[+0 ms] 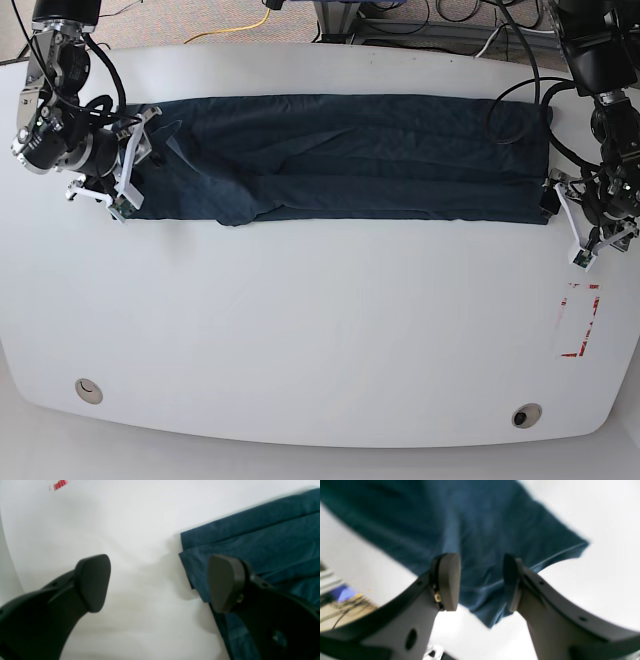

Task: Layout the t-shirt on the table in an organized manner, then fold the t-shirt properly
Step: 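Grasp the strip's end with the right gripper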

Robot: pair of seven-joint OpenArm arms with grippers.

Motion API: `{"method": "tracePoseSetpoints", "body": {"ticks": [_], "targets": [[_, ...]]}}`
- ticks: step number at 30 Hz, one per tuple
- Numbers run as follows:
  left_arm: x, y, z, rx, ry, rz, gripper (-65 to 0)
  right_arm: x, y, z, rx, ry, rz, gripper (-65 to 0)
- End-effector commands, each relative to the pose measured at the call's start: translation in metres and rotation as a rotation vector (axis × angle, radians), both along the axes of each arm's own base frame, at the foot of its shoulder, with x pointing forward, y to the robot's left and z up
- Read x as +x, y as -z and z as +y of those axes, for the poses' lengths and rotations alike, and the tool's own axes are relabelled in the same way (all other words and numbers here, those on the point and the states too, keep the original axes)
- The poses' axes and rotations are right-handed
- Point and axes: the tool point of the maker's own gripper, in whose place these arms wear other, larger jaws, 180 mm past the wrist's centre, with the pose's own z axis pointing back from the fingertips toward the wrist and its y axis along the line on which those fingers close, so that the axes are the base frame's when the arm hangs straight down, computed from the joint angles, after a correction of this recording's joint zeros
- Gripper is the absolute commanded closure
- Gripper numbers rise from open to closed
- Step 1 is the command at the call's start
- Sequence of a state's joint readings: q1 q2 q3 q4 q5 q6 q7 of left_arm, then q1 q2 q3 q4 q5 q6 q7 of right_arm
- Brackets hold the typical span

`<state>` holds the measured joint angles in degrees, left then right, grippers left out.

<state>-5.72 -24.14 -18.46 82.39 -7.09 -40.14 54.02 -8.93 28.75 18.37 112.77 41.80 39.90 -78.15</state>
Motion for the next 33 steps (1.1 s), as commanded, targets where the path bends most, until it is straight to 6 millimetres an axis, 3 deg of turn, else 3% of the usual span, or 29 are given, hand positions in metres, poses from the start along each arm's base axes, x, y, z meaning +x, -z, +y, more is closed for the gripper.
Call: {"method": "tracePoseSetpoints", "body": {"ticks": [1,7,12,16,26,33], "targets": [[0.01,-0.016,0.007,0.018,0.0,-0.046,-55.4,0.016,-0.011,-0.003,-0.036,0.015,-0.064,-26.3],[0.01,-0.016,0.007,0.018,0.0,-0.046,-55.4,0.028,-0.004,-0.008,-0.116,0.085,-0.102,-26.3],[0.01,-0.017,0.007,0.019,0.001,-0.049,-55.4,0.029,0.009,0.008,-0.158,0.042,-0.109,-26.3],[0.011,-0.018,0.007,0.019,0.002,-0.05,-55.4,0.013,0.027,0.025,-0.15,0.003,-0.065,-26.3],[0.011,-0.019,0.006,0.02,0.004,-0.056,-55.4,-0.021,0.049,0.043,-0.075,-0.004,0.025,-26.3],[0.016,-0.04,0.001,0.052,0.031,-0.115,-55.4,-0.041,0.052,0.053,0.0,-0.026,0.063,-26.3]]}}
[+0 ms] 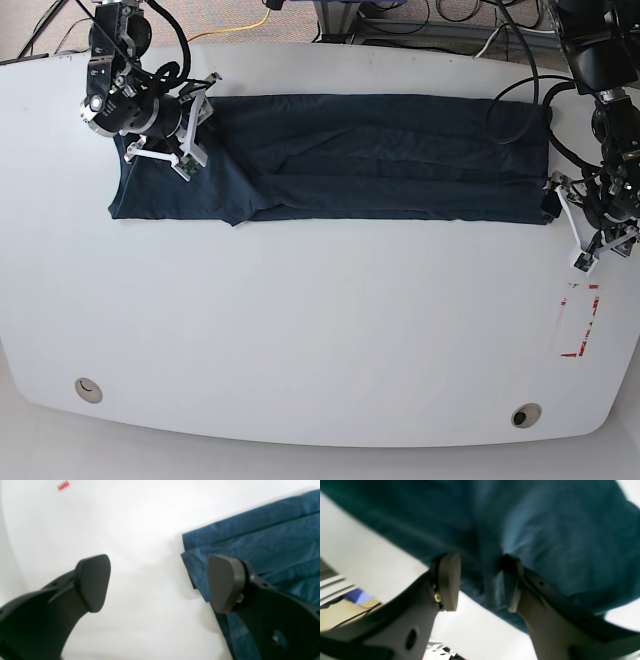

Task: Layout the t-shirt on the table in an organized manner, then fold the t-shirt properly
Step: 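Grasp the strip's end with the right gripper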

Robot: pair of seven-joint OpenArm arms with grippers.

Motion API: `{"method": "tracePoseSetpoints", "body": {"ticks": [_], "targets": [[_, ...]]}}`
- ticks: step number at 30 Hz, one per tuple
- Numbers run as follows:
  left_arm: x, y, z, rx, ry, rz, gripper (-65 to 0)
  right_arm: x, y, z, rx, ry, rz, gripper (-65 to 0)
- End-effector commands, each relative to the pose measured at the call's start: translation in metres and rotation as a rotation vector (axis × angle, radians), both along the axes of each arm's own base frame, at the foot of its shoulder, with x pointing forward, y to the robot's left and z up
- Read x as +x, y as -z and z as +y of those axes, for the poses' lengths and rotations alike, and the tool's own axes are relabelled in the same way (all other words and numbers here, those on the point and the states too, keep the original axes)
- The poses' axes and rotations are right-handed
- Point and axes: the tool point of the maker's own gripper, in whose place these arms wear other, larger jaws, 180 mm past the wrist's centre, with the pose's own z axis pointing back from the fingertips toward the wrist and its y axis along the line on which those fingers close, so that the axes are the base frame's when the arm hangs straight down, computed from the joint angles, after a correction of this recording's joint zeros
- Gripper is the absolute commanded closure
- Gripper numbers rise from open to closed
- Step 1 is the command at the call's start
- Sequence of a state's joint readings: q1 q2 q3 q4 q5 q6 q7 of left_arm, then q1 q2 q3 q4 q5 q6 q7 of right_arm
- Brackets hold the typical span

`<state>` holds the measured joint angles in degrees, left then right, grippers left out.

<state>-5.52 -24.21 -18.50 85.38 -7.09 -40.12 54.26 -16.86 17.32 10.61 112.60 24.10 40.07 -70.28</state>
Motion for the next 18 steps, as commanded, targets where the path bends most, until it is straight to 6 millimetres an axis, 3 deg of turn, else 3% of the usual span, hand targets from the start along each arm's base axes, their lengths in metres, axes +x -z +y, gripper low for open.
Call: {"method": "tracePoseSetpoints", "body": {"ticks": [1,11,16,18], "targets": [[0.009,-0.029,0.003,0.04,0.021,-0.084,-55.3,0.004,-0.014,-0.004,0.006,-0.01,-0.043,-26.2],[-0.004,-0.066,-0.013,0.021,0.04,-0.222,-43.9,0.018,-0.042,-0.001,0.182,0.048,-0.116,-26.2],[-0.02,-0.067,-0.03,-0.046,0.044,-0.252,-29.9,0.035,-0.057,0.005,0.236,0.053,-0.172,-24.7],[-0.027,-0.063,-0.033,-0.063,0.028,-0.252,-22.2,0.043,-0.062,0.009,0.25,0.053,-0.194,-20.5]]}}
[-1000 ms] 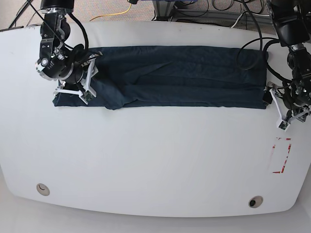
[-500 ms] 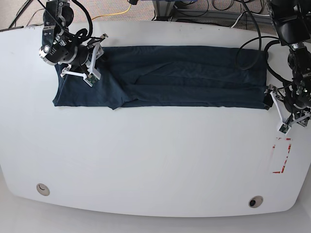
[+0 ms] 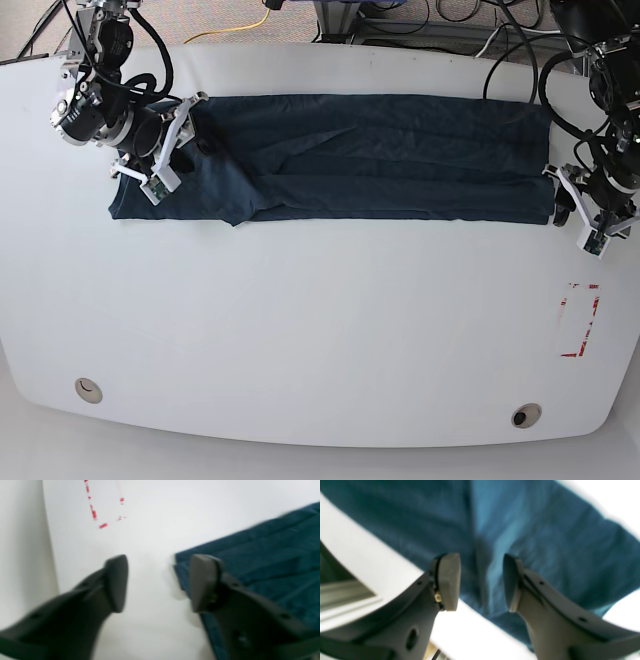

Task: Layout the t-shirt on the table in an organized manner, then fold the t-shirt properly
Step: 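Grasp the strip's end with the right gripper, then move the left gripper to the strip's other end and grasp it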

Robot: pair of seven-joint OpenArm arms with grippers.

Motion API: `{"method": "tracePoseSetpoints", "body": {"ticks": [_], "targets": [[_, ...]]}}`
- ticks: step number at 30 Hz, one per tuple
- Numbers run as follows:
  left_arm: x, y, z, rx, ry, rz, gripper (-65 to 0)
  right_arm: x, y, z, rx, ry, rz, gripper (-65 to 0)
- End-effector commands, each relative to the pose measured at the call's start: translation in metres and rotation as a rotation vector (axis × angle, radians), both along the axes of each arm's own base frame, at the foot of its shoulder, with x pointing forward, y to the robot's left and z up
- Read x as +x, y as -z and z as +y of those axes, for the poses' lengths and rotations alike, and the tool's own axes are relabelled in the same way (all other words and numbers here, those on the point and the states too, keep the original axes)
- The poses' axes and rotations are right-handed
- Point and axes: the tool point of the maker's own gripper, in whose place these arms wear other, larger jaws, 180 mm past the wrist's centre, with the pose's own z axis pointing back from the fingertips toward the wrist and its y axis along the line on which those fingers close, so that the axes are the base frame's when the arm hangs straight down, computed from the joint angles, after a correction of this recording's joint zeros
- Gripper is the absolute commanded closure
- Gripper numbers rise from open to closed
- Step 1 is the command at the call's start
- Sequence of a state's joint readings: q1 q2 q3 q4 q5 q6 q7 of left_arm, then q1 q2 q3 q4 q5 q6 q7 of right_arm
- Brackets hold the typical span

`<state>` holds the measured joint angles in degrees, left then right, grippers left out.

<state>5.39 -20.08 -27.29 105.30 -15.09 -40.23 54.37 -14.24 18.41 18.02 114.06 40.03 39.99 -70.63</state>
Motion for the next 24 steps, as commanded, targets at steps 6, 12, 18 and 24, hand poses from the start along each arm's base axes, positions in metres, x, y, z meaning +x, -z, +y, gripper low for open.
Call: {"method": "tracePoseSetpoints", "body": {"ticks": [6,12,18,24], "targets": [[-0.025,0.016,-0.004,-0.057,-0.061,0.016,-1.9,0.024,-0.019,0.017,0.071,0.014,-0.089,-5.9],[-0.052,0.051,-0.011,-0.02,-0.09,0.126,0.0,0.027,-0.005,0.009,0.016,0.046,-0.061,-4.0],[-0.068,0.081,-0.012,0.009,-0.125,0.226,0.0,0.027,0.022,0.002,0.007,0.09,-0.008,-4.0],[-0.073,0.106,-0.021,-0.017,-0.106,0.3,0.0,0.021,0.059,0.0,0.002,0.094,0.062,-4.0]]}}
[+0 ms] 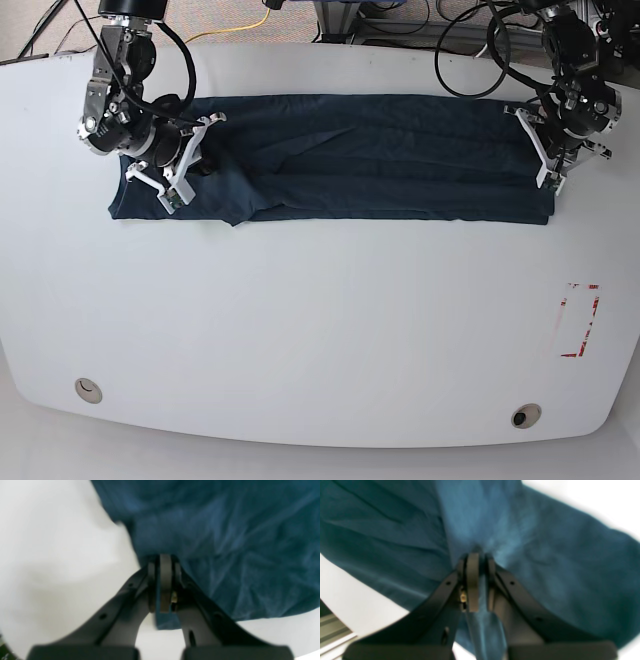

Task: Layout the t-shirt on the table in an organized manner, then fold the t-shirt properly
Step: 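Move the left gripper to the strip's other end and grasp it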

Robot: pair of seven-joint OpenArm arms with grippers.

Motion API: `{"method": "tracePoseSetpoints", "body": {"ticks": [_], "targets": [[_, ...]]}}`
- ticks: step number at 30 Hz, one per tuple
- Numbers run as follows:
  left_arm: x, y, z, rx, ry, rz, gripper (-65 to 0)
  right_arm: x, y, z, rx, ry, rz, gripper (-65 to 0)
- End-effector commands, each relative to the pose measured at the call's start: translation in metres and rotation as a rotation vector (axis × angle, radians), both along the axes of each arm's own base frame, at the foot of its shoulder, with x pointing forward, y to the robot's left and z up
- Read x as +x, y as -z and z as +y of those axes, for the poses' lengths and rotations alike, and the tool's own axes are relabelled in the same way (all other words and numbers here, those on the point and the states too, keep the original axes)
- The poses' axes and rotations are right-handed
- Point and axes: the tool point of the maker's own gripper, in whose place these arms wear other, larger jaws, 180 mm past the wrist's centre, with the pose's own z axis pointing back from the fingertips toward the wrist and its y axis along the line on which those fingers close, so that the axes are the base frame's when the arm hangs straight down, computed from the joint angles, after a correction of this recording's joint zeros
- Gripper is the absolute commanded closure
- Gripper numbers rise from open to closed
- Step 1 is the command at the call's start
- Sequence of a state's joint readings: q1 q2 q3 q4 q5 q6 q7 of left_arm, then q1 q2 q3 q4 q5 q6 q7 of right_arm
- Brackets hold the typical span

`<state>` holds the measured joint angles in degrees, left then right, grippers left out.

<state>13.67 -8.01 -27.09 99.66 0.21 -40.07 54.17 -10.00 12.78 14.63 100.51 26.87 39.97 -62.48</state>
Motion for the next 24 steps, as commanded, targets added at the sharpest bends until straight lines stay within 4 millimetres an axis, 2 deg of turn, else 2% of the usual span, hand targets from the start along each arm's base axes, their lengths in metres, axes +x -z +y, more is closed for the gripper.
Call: {"method": "tracePoseSetpoints", "body": {"ticks": [1,4,7,13,19,24], "targets": [[0.012,-0.003,-0.001,-0.01,0.011,-0.028,0.0,0.005,0.008,-0.007,-0.004,0.009,-0.008,-4.0],[0.023,0.0,-0.001,-0.028,0.002,-0.031,0.0,0.011,0.019,-0.008,0.014,0.023,-0.003,-4.0],[0.036,0.004,0.001,-0.046,-0.007,-0.027,0.0,0.016,0.032,-0.018,0.021,0.048,0.019,-4.0],[0.058,0.009,-0.002,-0.062,0.021,-0.012,0.0,0.031,0.041,-0.038,0.02,0.087,0.032,-4.0],[0.068,-0.002,-0.004,-0.039,0.051,-0.041,-0.1,0.043,0.034,-0.045,0.011,0.092,0.011,-4.0],[0.075,-0.029,0.007,0.027,0.066,-0.087,-0.6,0.051,0.027,-0.055,-0.01,0.092,-0.008,-4.0]]}}
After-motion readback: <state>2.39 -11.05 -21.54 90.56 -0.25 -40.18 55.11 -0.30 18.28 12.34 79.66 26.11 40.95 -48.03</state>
